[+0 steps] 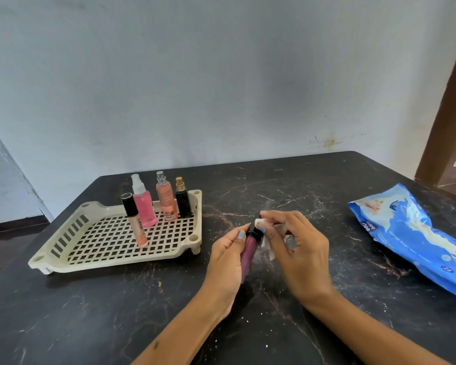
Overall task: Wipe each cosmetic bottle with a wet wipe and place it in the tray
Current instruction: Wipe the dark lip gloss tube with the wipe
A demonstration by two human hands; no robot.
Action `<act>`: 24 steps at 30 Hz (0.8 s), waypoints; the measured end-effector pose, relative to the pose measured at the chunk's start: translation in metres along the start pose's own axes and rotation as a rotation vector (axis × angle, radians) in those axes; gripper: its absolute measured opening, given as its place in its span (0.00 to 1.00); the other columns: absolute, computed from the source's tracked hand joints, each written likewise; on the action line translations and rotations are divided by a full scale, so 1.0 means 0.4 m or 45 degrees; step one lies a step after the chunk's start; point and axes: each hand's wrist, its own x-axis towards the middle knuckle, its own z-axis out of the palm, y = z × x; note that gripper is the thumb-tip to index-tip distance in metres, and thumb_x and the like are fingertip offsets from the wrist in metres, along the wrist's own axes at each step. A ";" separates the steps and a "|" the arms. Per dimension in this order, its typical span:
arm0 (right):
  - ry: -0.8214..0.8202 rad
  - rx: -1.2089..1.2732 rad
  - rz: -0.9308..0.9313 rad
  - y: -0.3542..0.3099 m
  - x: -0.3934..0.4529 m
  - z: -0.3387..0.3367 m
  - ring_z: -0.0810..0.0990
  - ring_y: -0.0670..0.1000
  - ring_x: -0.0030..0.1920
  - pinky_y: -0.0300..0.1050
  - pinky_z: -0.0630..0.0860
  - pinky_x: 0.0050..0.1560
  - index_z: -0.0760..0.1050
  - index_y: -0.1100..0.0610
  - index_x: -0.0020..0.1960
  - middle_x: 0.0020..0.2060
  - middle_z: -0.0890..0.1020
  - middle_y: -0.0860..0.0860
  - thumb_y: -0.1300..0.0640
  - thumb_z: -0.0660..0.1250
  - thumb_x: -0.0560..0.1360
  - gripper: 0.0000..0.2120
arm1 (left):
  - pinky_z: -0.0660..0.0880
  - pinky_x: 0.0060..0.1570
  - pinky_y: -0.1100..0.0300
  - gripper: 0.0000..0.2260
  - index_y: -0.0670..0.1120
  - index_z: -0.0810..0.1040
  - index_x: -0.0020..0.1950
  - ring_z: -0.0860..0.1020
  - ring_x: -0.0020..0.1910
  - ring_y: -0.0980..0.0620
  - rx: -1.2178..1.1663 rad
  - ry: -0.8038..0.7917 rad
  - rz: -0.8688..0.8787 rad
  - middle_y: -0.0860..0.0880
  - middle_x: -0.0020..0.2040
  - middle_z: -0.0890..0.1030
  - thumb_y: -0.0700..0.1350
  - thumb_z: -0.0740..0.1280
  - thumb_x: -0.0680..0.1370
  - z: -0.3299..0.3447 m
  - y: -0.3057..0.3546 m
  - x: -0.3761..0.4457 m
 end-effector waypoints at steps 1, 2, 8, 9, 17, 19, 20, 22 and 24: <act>-0.047 -0.017 -0.076 -0.005 -0.004 0.000 0.78 0.40 0.42 0.27 0.73 0.46 0.82 0.58 0.50 0.43 0.82 0.48 0.57 0.70 0.75 0.06 | 0.74 0.36 0.65 0.13 0.50 0.80 0.53 0.79 0.37 0.58 -0.003 0.024 0.030 0.47 0.44 0.82 0.43 0.55 0.81 0.000 -0.003 0.000; -0.110 -0.010 -0.170 -0.011 -0.010 0.004 0.78 0.41 0.43 0.29 0.74 0.47 0.82 0.59 0.48 0.43 0.82 0.49 0.57 0.70 0.75 0.06 | 0.76 0.40 0.60 0.14 0.52 0.81 0.50 0.80 0.41 0.55 -0.028 0.048 0.045 0.46 0.44 0.82 0.45 0.55 0.81 0.001 -0.003 0.001; -0.109 0.056 -0.184 -0.007 -0.014 0.023 0.80 0.45 0.49 0.32 0.76 0.52 0.83 0.63 0.51 0.47 0.81 0.53 0.60 0.68 0.76 0.09 | 0.73 0.36 0.64 0.12 0.48 0.83 0.42 0.78 0.36 0.56 -0.067 0.041 0.106 0.48 0.37 0.81 0.46 0.61 0.79 -0.009 0.008 0.006; -0.047 0.047 -0.126 0.000 -0.008 0.017 0.79 0.43 0.49 0.30 0.75 0.53 0.83 0.63 0.51 0.47 0.81 0.53 0.61 0.69 0.75 0.08 | 0.73 0.35 0.66 0.09 0.47 0.83 0.45 0.78 0.35 0.58 -0.040 -0.015 0.119 0.50 0.37 0.82 0.44 0.62 0.78 -0.009 0.010 0.003; -0.096 0.236 0.409 0.003 0.010 -0.007 0.80 0.39 0.49 0.28 0.74 0.46 0.81 0.47 0.52 0.45 0.83 0.40 0.57 0.67 0.75 0.08 | 0.70 0.32 0.62 0.09 0.49 0.81 0.52 0.74 0.32 0.55 0.176 -0.105 0.115 0.51 0.31 0.78 0.42 0.61 0.79 -0.022 0.004 -0.001; -0.168 0.315 0.480 -0.003 0.017 -0.014 0.81 0.41 0.44 0.31 0.76 0.41 0.79 0.43 0.50 0.41 0.84 0.40 0.50 0.65 0.73 0.07 | 0.69 0.31 0.63 0.10 0.49 0.80 0.51 0.73 0.31 0.55 0.188 -0.120 0.109 0.51 0.30 0.78 0.42 0.60 0.80 -0.023 0.005 -0.004; -0.193 0.323 0.489 -0.001 0.020 -0.017 0.81 0.43 0.40 0.34 0.77 0.39 0.79 0.43 0.49 0.40 0.84 0.42 0.49 0.64 0.73 0.07 | 0.69 0.31 0.63 0.10 0.49 0.80 0.50 0.73 0.31 0.55 0.191 -0.125 0.104 0.51 0.30 0.78 0.42 0.59 0.80 -0.023 0.005 -0.005; -0.219 0.283 0.509 0.005 0.023 -0.019 0.79 0.46 0.34 0.40 0.76 0.35 0.80 0.44 0.47 0.37 0.83 0.45 0.46 0.64 0.72 0.08 | 0.69 0.30 0.64 0.10 0.49 0.80 0.50 0.73 0.31 0.56 0.186 -0.122 0.091 0.51 0.31 0.78 0.42 0.59 0.80 -0.020 0.004 -0.007; -0.210 0.216 0.515 0.014 0.021 -0.017 0.77 0.47 0.32 0.42 0.75 0.33 0.80 0.47 0.45 0.34 0.82 0.46 0.45 0.65 0.72 0.09 | 0.69 0.30 0.64 0.10 0.49 0.80 0.50 0.73 0.31 0.56 0.155 -0.111 0.066 0.50 0.32 0.78 0.42 0.59 0.80 -0.016 0.004 -0.008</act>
